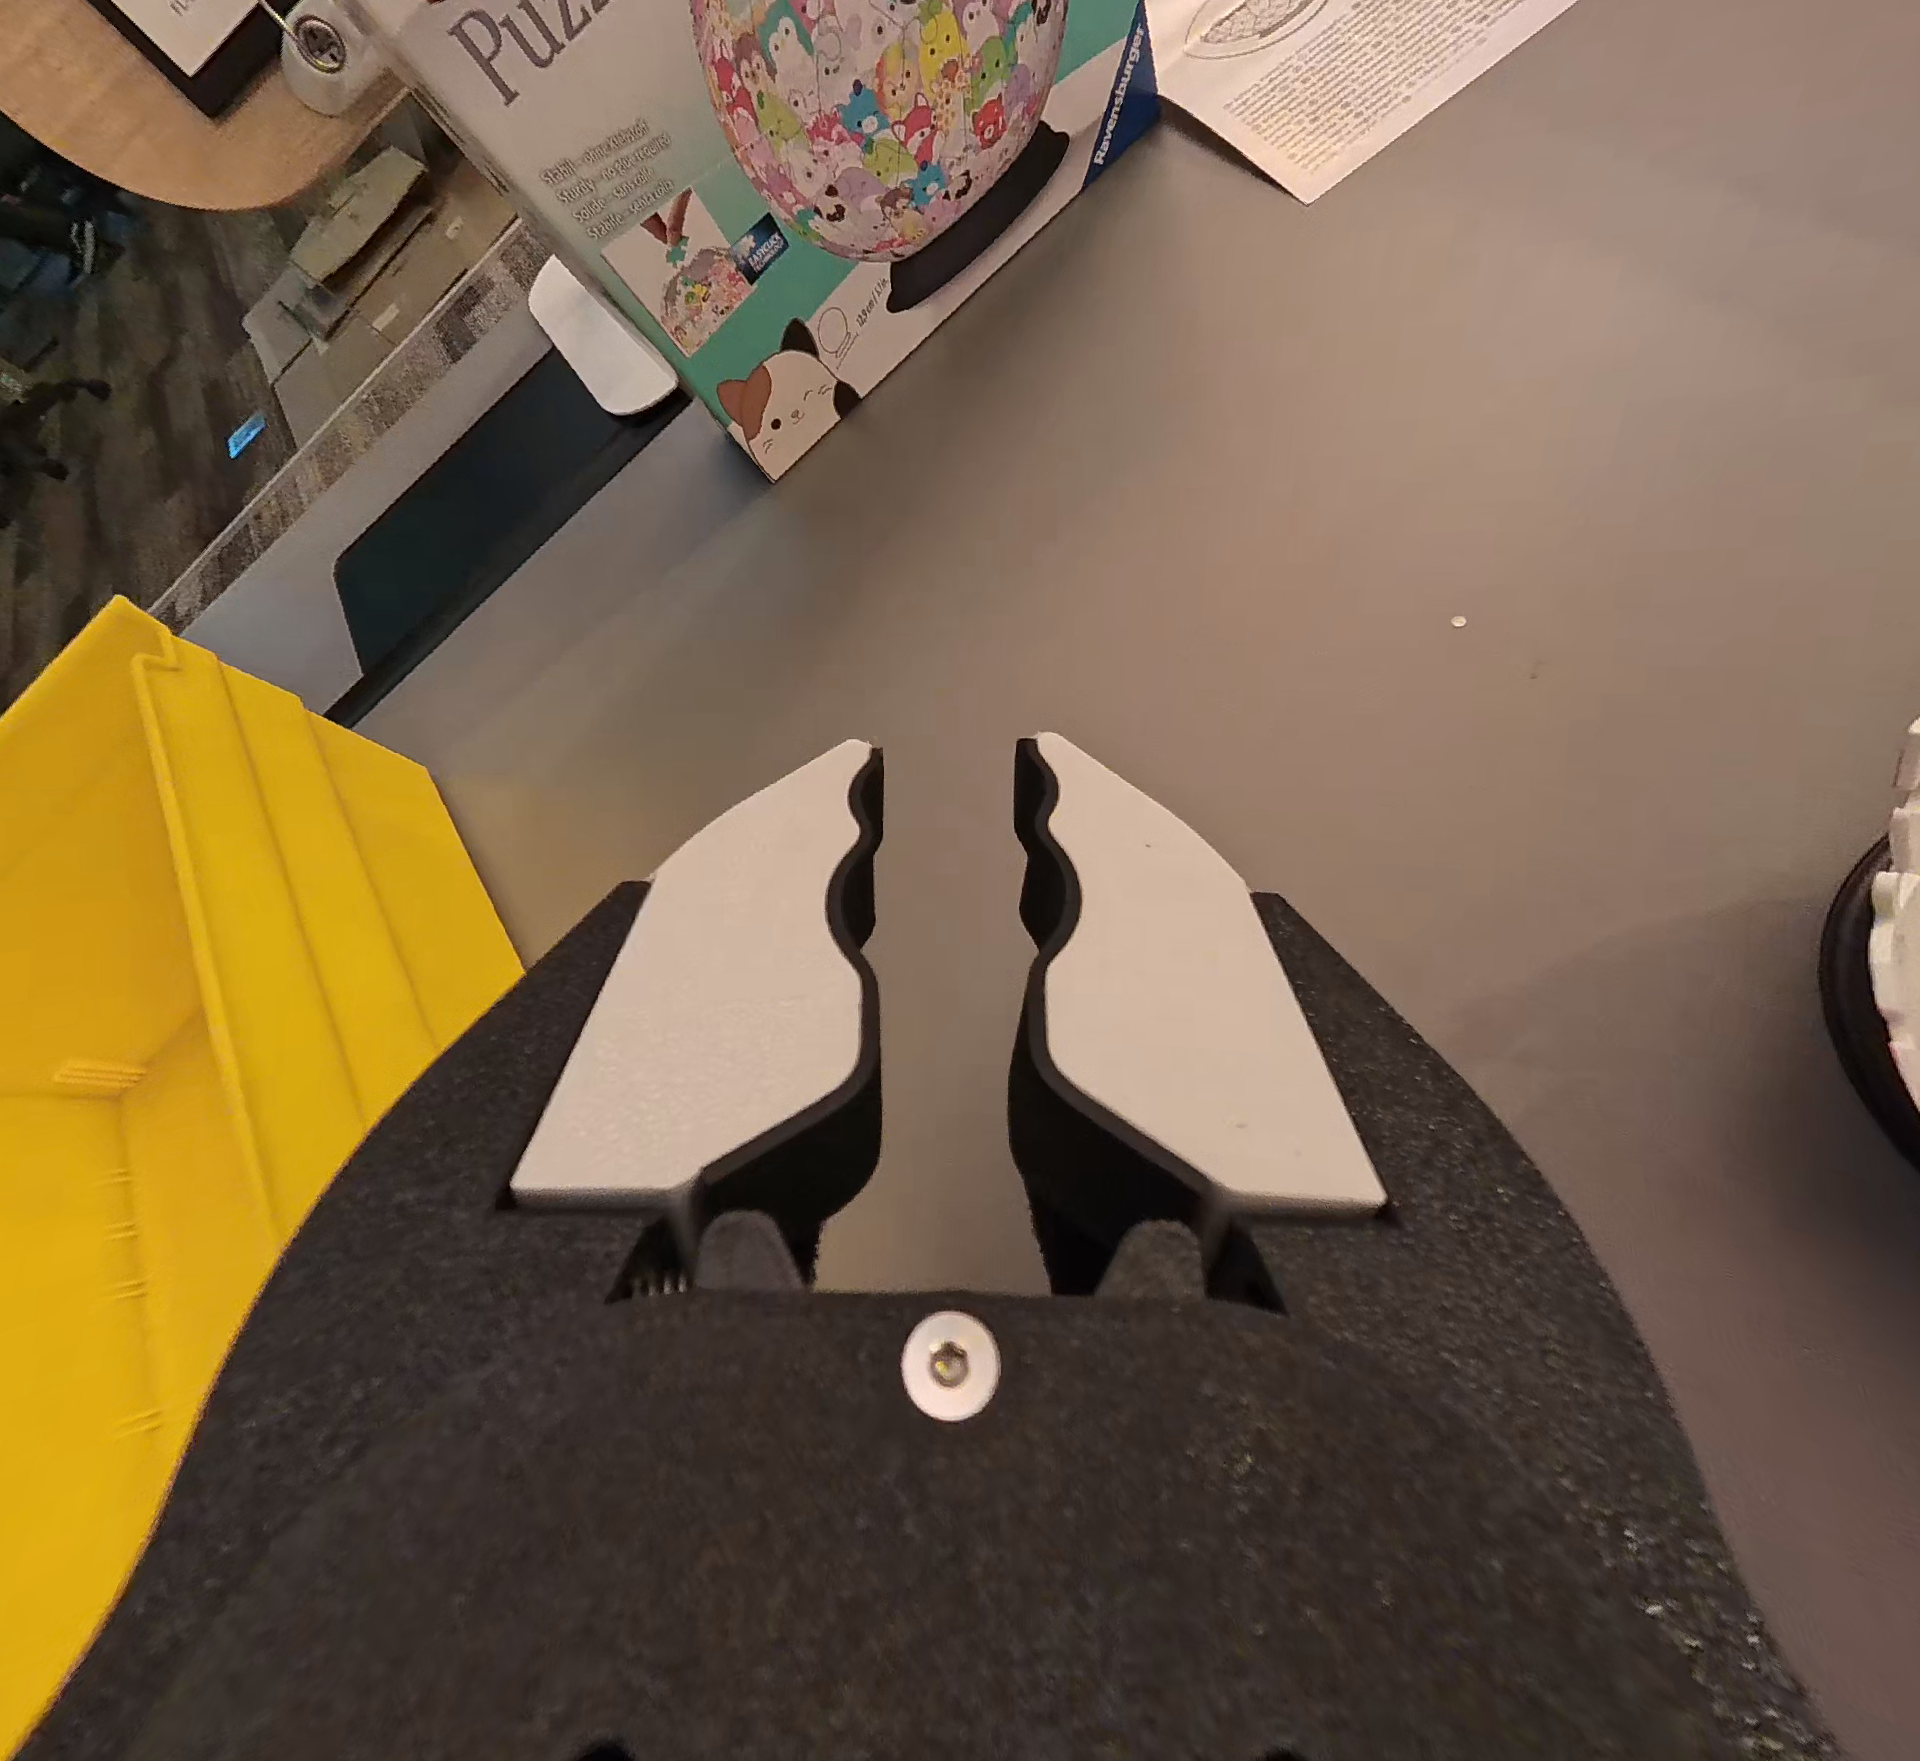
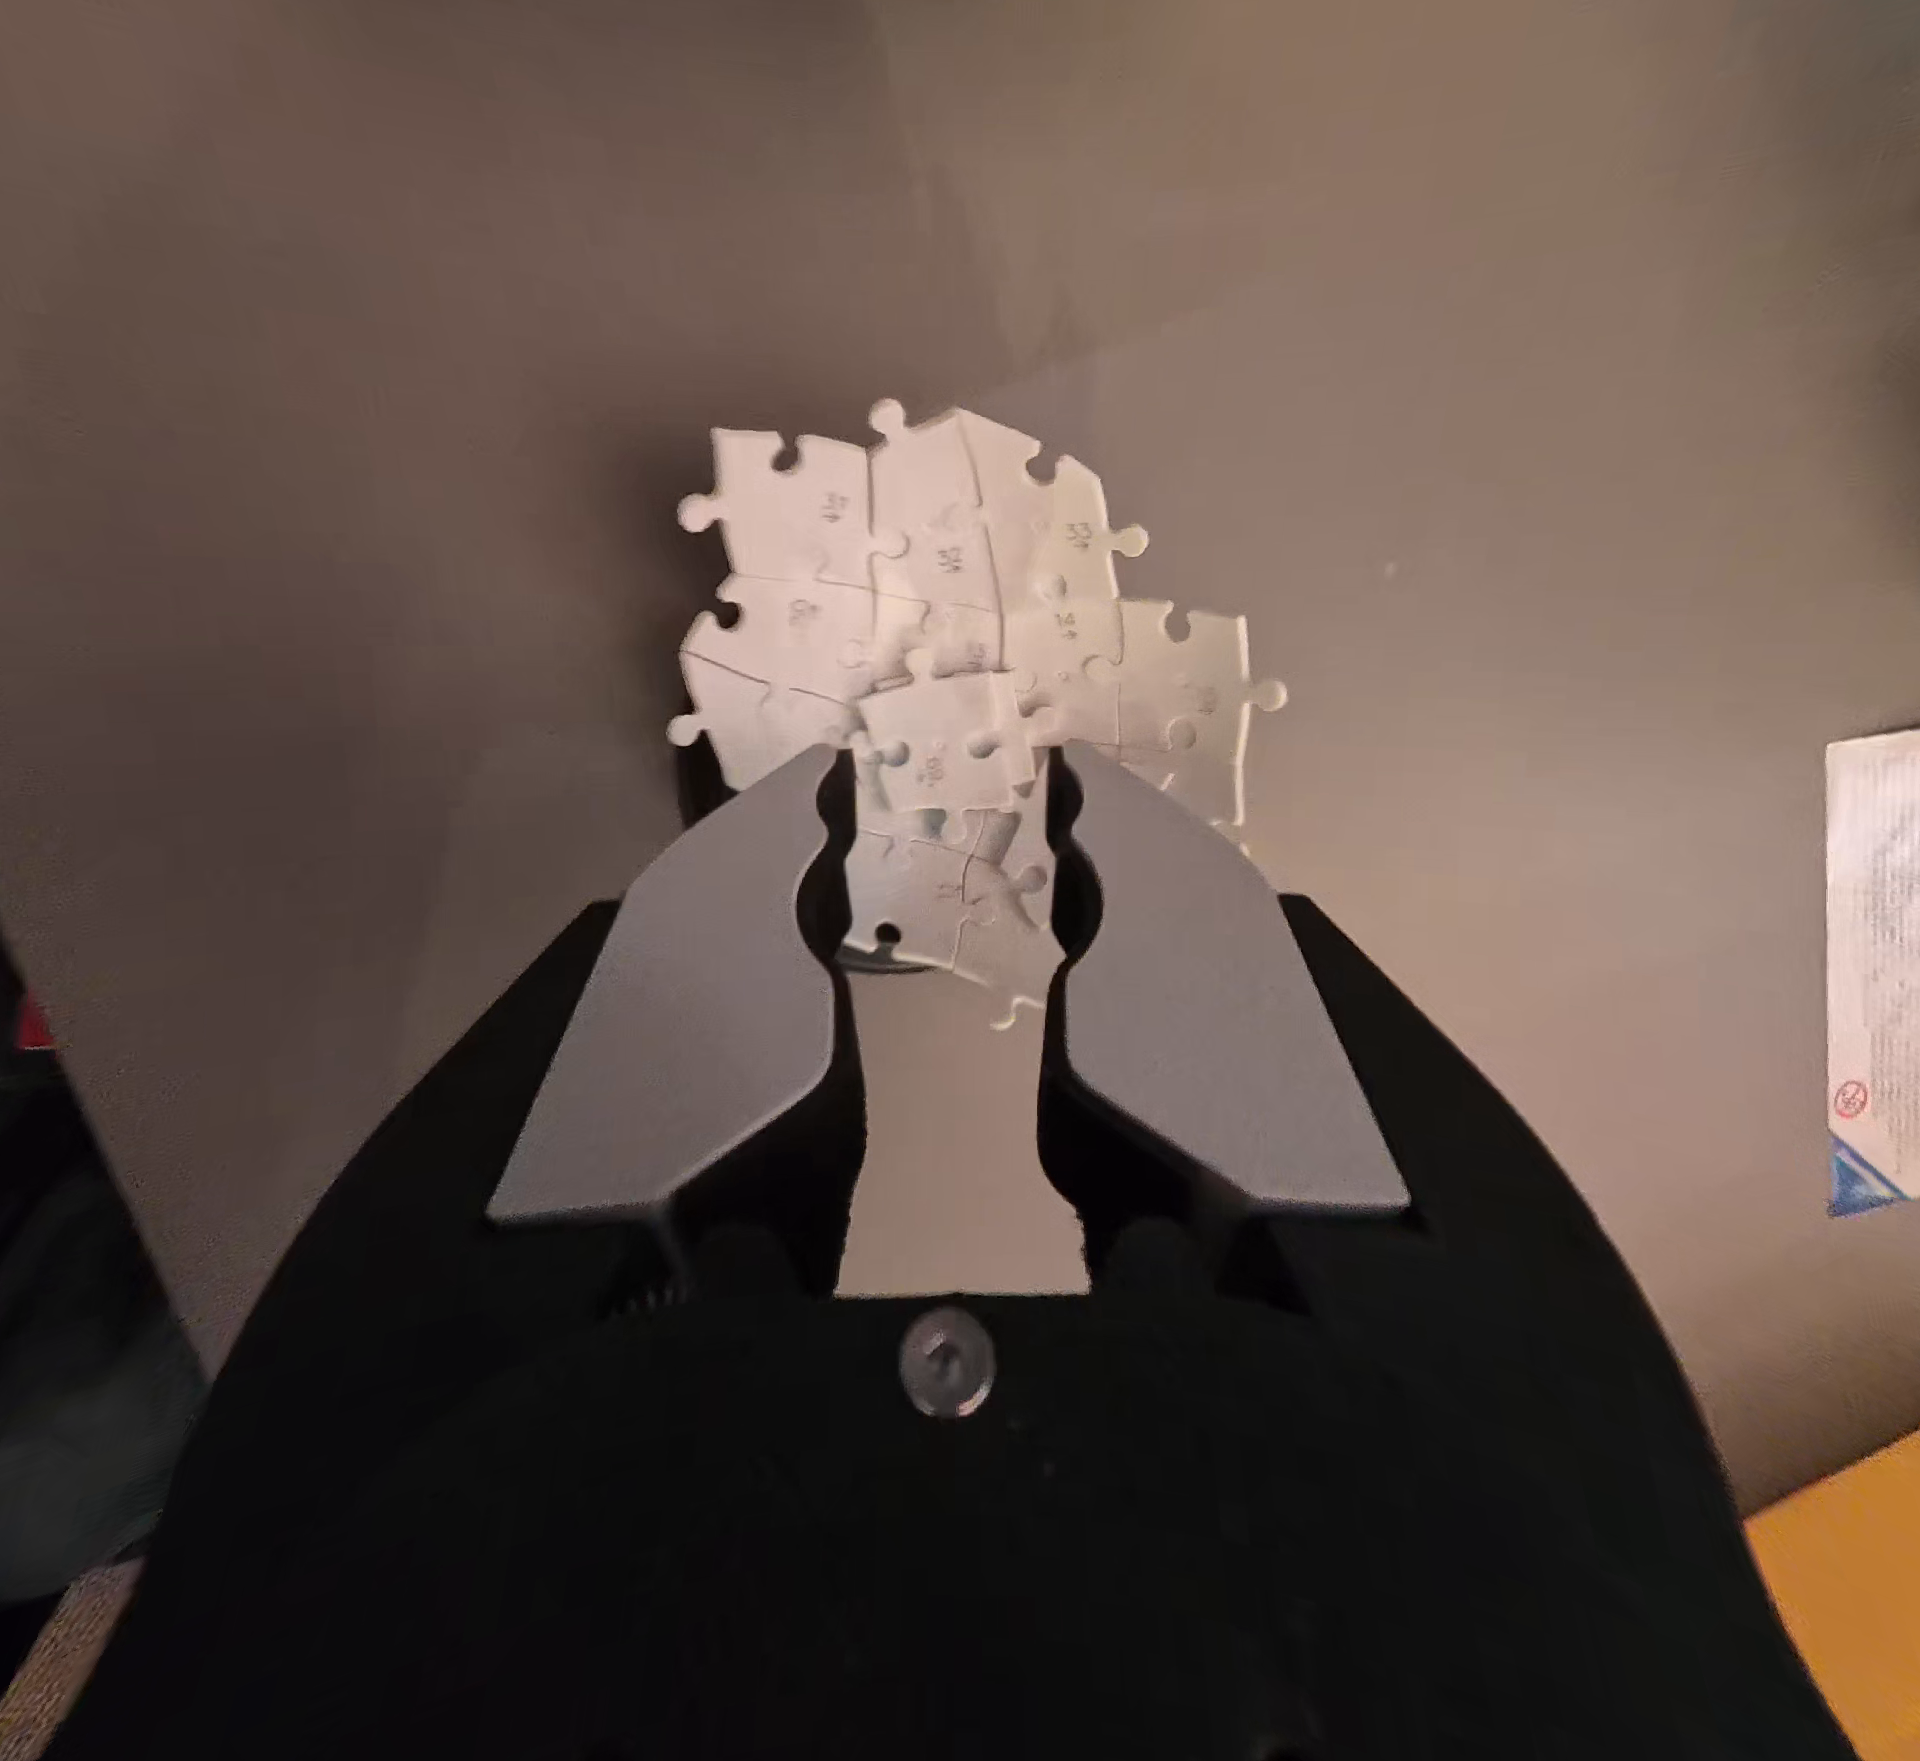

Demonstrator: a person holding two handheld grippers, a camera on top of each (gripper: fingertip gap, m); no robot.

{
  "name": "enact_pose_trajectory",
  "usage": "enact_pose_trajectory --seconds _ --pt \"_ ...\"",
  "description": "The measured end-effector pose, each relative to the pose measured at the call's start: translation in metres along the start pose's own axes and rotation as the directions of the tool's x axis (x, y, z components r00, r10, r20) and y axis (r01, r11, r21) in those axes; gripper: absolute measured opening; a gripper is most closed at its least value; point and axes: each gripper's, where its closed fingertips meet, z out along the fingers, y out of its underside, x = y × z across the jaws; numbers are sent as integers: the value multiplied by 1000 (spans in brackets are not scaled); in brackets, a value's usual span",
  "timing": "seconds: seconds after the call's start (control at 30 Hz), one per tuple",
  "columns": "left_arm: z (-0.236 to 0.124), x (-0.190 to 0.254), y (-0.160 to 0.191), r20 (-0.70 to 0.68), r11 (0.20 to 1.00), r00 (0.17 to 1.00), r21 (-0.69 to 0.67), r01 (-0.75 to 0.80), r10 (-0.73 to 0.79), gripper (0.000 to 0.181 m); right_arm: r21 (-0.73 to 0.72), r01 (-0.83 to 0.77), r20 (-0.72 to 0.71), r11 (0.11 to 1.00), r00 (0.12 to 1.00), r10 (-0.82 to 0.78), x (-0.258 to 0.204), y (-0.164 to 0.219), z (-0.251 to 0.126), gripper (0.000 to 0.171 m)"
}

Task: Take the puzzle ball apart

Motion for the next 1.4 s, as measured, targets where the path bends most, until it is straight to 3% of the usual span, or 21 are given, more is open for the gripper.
enact_pose_trajectory --seconds 0.57,1.1,1.23,1.4 --pt "1 1 1 13 1000 999 -5 -29 29 24 -140 -29 22 990 999 32 1 9 18 32" --pt "-2 0 -2 12 1000 1000 6 -22 22 24 -160 63 -74 985 994 -75 8 9 9 27" --pt "0 1 0 7 1000 1000 -3 -25 25 24 -141 87 -163 986 980 -109 26 0 -27 28" --pt "3 3 4 -1 999 1000 -23 -31 31 24 74 -55 -427 996 900 82 117 -9 -150 27"
